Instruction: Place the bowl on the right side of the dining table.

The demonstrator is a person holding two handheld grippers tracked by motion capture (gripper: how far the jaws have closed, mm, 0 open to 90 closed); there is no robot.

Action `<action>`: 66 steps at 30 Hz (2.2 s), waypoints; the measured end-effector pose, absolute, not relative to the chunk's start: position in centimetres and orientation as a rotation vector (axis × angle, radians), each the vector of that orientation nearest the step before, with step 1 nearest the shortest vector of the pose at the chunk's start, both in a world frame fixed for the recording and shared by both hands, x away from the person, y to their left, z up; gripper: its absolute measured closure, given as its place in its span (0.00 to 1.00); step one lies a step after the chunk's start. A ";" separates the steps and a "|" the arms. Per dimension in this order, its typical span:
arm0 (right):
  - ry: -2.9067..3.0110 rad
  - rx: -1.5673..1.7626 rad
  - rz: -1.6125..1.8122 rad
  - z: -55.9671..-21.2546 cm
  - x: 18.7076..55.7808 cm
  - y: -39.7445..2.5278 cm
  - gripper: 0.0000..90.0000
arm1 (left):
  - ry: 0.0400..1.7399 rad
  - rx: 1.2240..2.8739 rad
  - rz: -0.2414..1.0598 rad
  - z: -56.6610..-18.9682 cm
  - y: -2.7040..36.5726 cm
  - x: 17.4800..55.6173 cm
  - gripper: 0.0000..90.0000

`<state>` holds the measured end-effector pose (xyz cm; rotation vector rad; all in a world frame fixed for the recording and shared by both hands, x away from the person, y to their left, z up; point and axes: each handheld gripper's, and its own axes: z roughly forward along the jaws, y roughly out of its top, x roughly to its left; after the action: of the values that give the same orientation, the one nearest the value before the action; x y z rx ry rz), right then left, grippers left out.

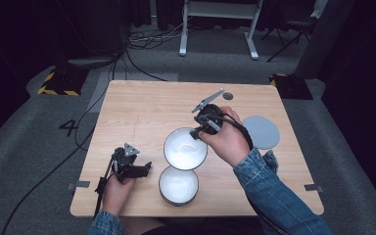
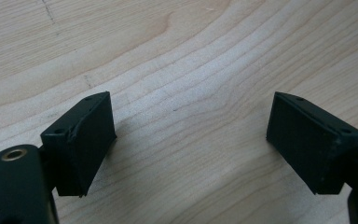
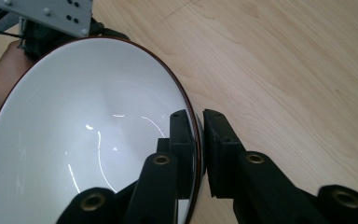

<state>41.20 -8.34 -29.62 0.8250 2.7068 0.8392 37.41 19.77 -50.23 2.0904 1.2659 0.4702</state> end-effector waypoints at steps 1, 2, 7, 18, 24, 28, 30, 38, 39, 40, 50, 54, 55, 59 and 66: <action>2.699 0.841 0.843 -29.5 41.5 -8.5 0.92 | 1.267 2.091 0.466 -50.2 19.8 37.4 0.17; 2.691 0.856 0.835 -29.3 41.8 -8.8 0.92 | 1.263 2.089 0.470 -50.3 19.8 37.5 0.17; 2.655 0.936 0.817 -28.9 43.4 -10.0 0.92 | 1.263 2.088 0.467 -50.2 19.8 37.5 0.17; 2.567 1.114 0.780 -28.8 47.3 -13.1 0.92 | 1.269 2.088 0.468 -50.3 19.8 37.4 0.17; 2.504 1.194 0.782 -28.6 49.3 -15.2 0.92 | 1.269 2.087 0.467 -50.3 19.8 37.4 0.17; 2.471 1.249 0.783 -28.7 50.4 -16.8 0.92 | 1.269 2.089 0.468 -50.3 19.8 37.4 0.17; 2.445 1.289 0.772 -28.8 50.9 -17.7 0.92 | 1.266 2.090 0.471 -50.2 19.8 37.4 0.17; 2.409 1.363 0.720 -28.9 52.1 -20.3 0.92 | 1.268 2.096 0.465 -50.2 19.8 37.9 0.17; 2.400 1.364 0.709 -28.9 52.3 -20.7 0.92 | 1.267 2.096 0.465 -50.2 19.8 37.9 0.17; 2.390 1.369 0.701 -28.8 52.5 -21.0 0.92 | 1.266 2.096 0.465 -50.2 19.8 37.9 0.17; 2.272 1.499 0.688 -28.2 53.8 -25.6 0.92 | 1.267 2.096 0.466 -50.2 19.8 37.8 0.17; 2.231 1.538 0.677 -28.3 53.9 -27.4 0.92 | 1.263 2.102 0.460 -50.2 19.8 37.8 0.17; 2.222 1.552 0.671 -28.4 53.9 -27.7 0.92 | 1.263 2.102 0.459 -50.2 19.8 37.8 0.17; 2.193 1.595 0.656 -28.7 54.2 -29.2 0.92 | 1.264 2.094 0.463 -50.2 19.7 37.8 0.17; 2.159 1.667 0.639 -29.0 54.8 -30.6 0.92 | 1.265 2.097 0.464 -50.2 19.7 37.8 0.17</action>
<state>54.85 -30.60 -28.96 1.6673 2.1591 0.6389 37.80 19.75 -50.20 2.0968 1.2655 0.4641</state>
